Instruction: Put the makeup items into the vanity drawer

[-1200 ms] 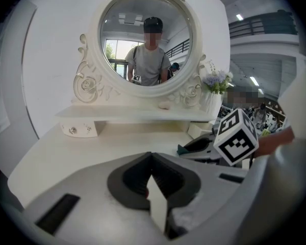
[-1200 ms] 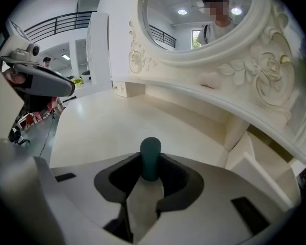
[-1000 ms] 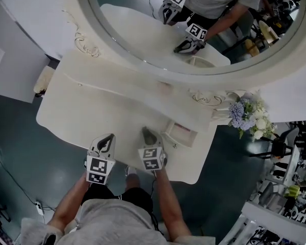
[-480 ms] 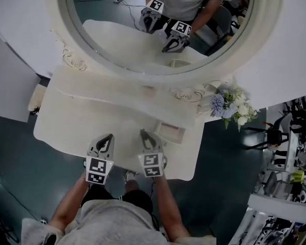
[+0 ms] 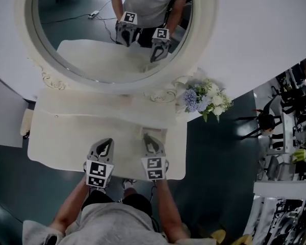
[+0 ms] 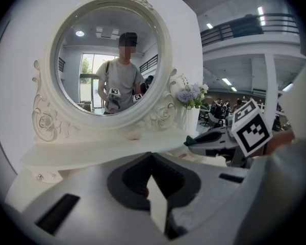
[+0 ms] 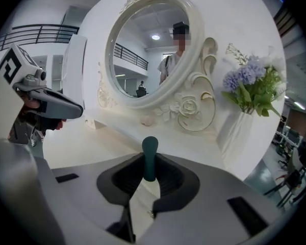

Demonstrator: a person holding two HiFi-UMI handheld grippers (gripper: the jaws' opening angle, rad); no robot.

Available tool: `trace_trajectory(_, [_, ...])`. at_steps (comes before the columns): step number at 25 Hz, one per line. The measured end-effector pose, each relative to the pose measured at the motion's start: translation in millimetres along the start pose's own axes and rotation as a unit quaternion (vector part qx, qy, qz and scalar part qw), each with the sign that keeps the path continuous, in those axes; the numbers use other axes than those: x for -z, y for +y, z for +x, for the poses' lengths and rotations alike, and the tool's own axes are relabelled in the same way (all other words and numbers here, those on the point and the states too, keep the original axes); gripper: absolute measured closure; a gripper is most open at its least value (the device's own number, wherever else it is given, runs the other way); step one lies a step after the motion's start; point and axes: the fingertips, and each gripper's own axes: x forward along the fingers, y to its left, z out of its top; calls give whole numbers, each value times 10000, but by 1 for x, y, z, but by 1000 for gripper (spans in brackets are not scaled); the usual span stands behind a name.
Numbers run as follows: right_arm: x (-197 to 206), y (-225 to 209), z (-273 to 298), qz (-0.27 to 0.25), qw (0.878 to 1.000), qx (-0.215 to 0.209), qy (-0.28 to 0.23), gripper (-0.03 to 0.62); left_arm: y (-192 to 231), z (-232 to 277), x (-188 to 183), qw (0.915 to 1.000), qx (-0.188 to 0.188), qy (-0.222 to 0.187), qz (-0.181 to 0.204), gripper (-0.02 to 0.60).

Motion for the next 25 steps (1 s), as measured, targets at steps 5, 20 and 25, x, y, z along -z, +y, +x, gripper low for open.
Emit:
trace_trajectory(5, [19, -36, -3, 239, 9992, 290, 126, 519, -24, 22, -4, 9996, 246, 70, 98, 580])
trace_trajectory(20, [46, -58, 12, 550, 9977, 282, 290, 383, -42, 53, 3, 9983, 462, 313, 188, 580])
trace_trajectory(25, [46, -58, 10, 558, 9975, 351, 269, 375, -39, 49, 5, 9983, 448, 305, 211, 580])
